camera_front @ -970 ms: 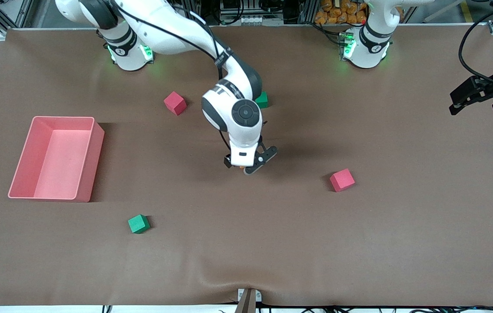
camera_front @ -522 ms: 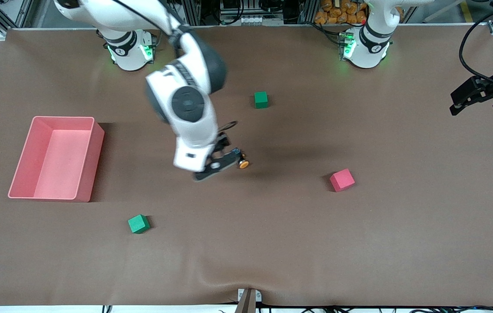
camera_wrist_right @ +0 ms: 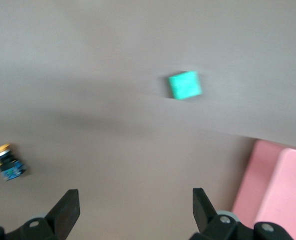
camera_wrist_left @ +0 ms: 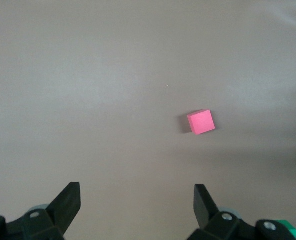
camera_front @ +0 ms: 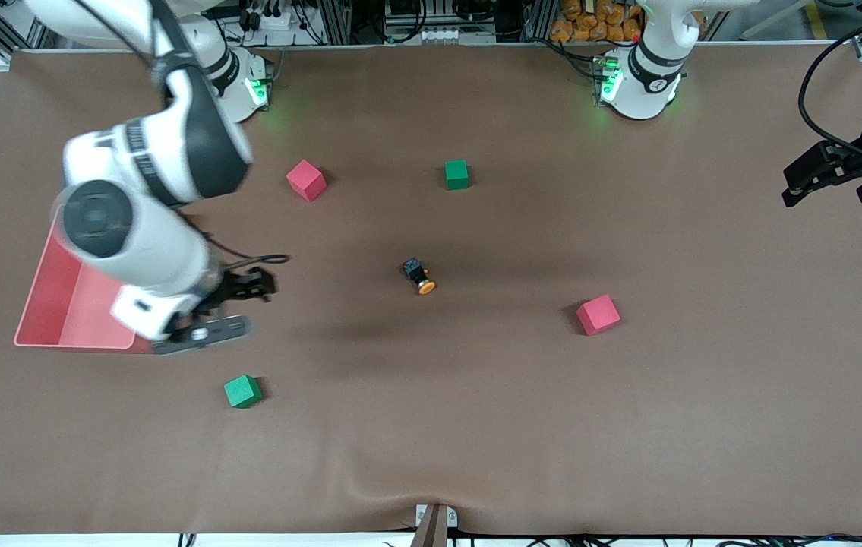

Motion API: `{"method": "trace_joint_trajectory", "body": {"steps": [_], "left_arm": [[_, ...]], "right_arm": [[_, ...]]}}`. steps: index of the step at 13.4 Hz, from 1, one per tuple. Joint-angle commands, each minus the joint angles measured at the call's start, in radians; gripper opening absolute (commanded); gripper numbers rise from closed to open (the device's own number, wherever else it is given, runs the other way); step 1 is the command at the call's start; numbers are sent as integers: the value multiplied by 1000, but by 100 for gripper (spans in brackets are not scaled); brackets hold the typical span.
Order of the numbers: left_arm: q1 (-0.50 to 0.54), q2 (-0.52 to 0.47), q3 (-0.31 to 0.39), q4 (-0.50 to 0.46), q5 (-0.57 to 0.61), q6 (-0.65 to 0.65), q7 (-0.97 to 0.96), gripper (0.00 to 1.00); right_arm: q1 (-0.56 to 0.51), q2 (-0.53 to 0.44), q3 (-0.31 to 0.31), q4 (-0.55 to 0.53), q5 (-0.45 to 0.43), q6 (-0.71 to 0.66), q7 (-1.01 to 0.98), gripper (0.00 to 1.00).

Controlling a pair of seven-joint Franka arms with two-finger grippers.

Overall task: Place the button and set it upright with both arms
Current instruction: 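Release the button on the table and retract the right gripper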

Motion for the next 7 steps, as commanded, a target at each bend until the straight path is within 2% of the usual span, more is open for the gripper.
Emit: {"method": "trace_joint_trajectory", "body": {"steps": [1, 7], "left_arm": [[-4, 9, -3, 5, -16, 20, -7, 100], [-12, 8, -6, -1, -19, 20, -7, 100]], "right_arm": [[-96, -115, 23, -108, 6, -1, -3, 100], [-213, -333, 23, -281, 6, 0, -13, 100]]}}
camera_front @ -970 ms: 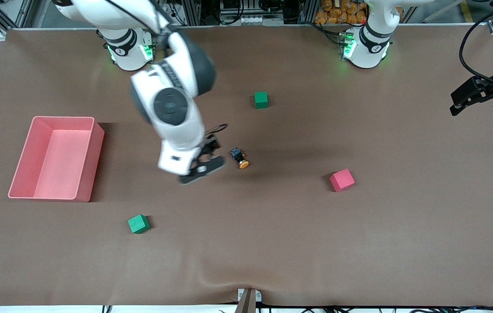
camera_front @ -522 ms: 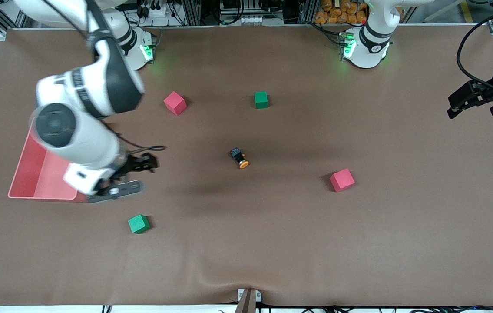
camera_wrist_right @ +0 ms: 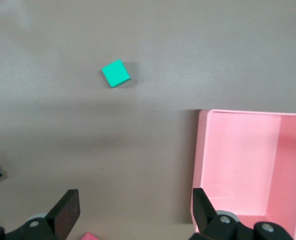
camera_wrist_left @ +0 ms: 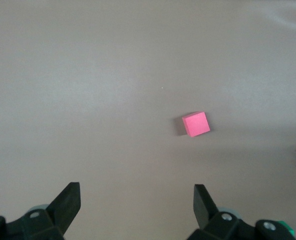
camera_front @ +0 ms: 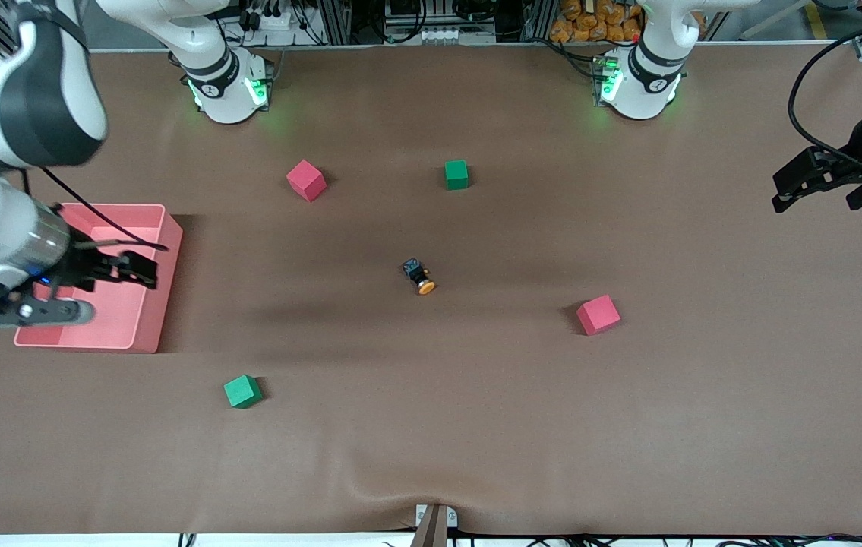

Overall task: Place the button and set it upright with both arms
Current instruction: 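Release the button on the table and retract the right gripper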

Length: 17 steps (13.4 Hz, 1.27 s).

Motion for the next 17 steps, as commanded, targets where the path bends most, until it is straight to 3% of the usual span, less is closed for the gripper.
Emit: {"method": "trace_joint_trajectory", "body": {"steps": [1, 3, 6, 11, 14, 17], "left_arm": [[3, -3, -4, -5, -13, 7, -5, 100], [-6, -3, -4, -5, -15, 7, -5, 100], [-11, -3, -4, -5, -15, 0, -5, 100], [-22, 17, -12, -5, -13, 7, -8, 100], [-19, 17, -27, -4, -12, 7, -10, 100], [-20, 18, -41, -2, -15, 7, -7, 100]], "right_arm": [[-59, -155, 21, -146, 7, 15, -30, 100], [-98, -216, 21, -187, 8, 4, -122, 100], [-149, -232, 5, -144, 19, -94, -209, 100], [-159, -224, -3, -27, 20, -258, -200, 100], [-158, -224, -2, -26, 25, -264, -173, 100], [-158, -223, -3, -16, 88, -261, -81, 100]]}}
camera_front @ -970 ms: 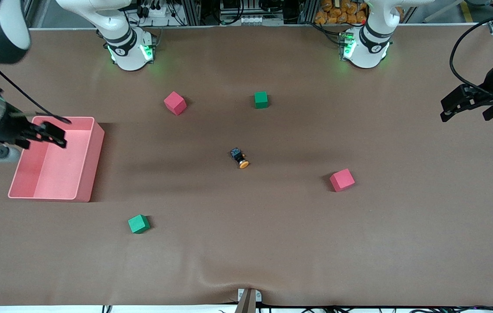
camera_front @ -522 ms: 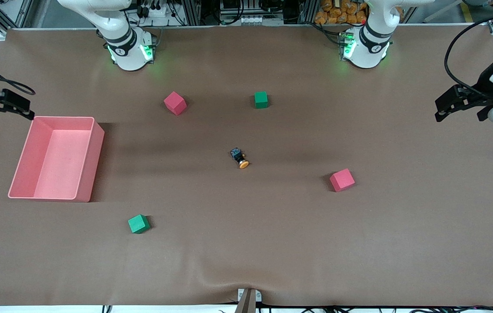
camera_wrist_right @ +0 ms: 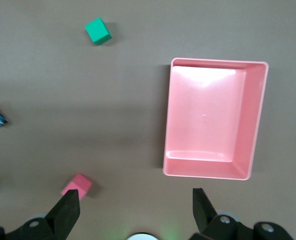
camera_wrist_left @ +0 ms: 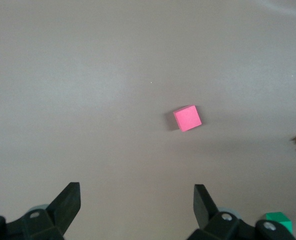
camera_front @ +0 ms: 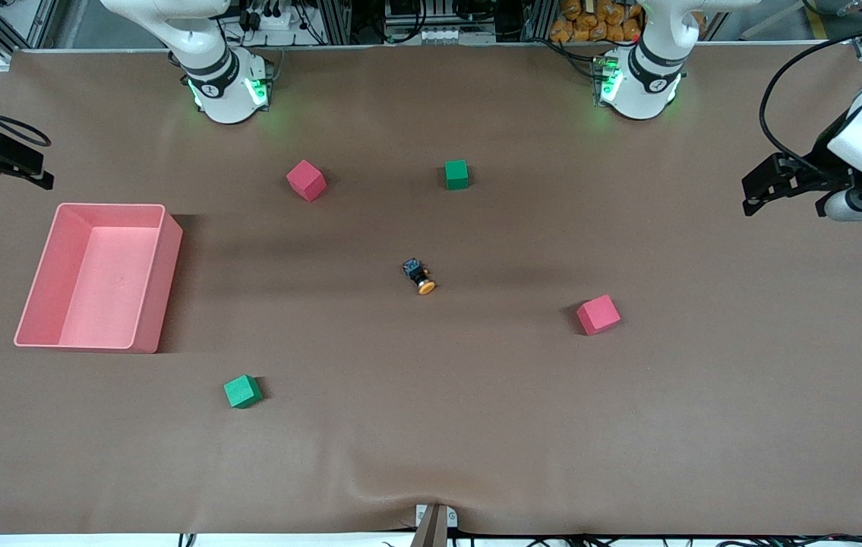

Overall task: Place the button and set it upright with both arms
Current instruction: 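Reach the left gripper over the button lying on its side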

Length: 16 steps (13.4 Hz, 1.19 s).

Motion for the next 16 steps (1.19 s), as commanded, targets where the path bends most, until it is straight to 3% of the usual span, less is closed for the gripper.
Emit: {"method": "trace_joint_trajectory", "body": {"steps": [1, 5, 8, 11, 14, 16], "left_arm": [[-2, 7, -9, 9, -15, 7, -5, 100], [-35, 26, -16, 2, -119, 1, -7, 100], [-103, 98, -21, 9, -165, 1, -80, 100], [-165, 223, -21, 49, -225, -1, -163, 100], [-294, 383, -21, 167, -236, 12, -412, 100], [-374, 483, -22, 216, -245, 91, -545, 100]], "right_arm": [[-15, 2, 12, 31, 32, -11, 59, 100], [-17, 0, 10, 32, 32, -26, 53, 100], [-17, 2, 10, 32, 32, -25, 55, 100], [-13, 2, 12, 32, 32, -22, 56, 100], [-15, 2, 10, 32, 25, -25, 50, 100], [-17, 0, 10, 32, 14, -20, 49, 100]]}}
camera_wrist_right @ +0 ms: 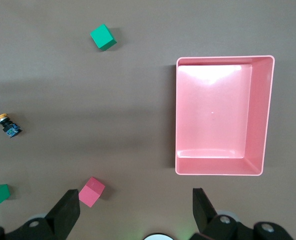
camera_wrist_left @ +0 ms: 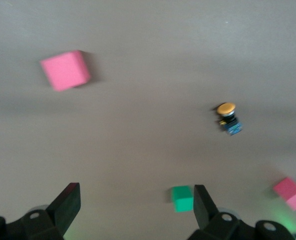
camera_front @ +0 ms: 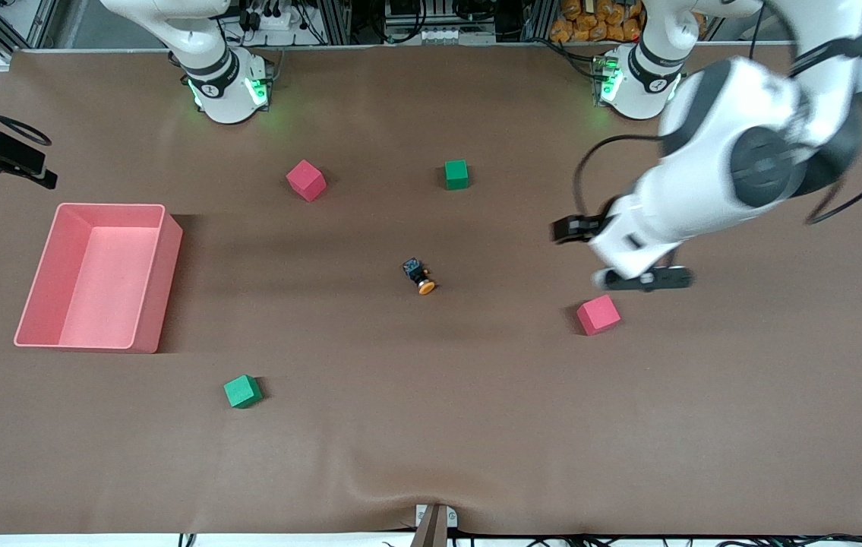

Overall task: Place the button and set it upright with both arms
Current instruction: 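Reach the left gripper over the button lying on its side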

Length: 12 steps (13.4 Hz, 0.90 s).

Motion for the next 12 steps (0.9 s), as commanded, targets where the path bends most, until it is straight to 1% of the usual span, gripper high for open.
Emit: {"method": "trace_joint_trajectory", "body": {"steps": [1, 2, 4, 6, 7, 9, 10, 12], "left_arm": [[-99, 153, 6, 108, -44, 100, -159, 100], [-125, 191, 6, 110, -64, 160, -196, 100], [-165, 260, 5, 110, -80, 235, -223, 100], [-199, 312, 6, 110, -138, 275, -259, 100], [-211, 329, 6, 110, -144, 294, -275, 100], [-223, 368, 5, 110, -156, 341, -281, 100], [-231, 388, 6, 110, -191, 363, -296, 100], [-232, 432, 5, 113, -239, 398, -287, 100]], "right_arm": [[-22, 2, 9, 16, 0, -3, 7, 100], [-33, 2, 10, 17, 12, 8, 7, 100], [-33, 2, 13, 17, 2, 28, 4, 100], [-35, 5, 13, 20, 8, 26, 8, 100], [-30, 6, 13, 32, 5, 20, 16, 100], [-36, 5, 12, 35, -1, 20, 13, 100], [-51, 8, 10, 37, 12, 22, 6, 100], [-53, 10, 12, 35, 6, 22, 4, 100]]}}
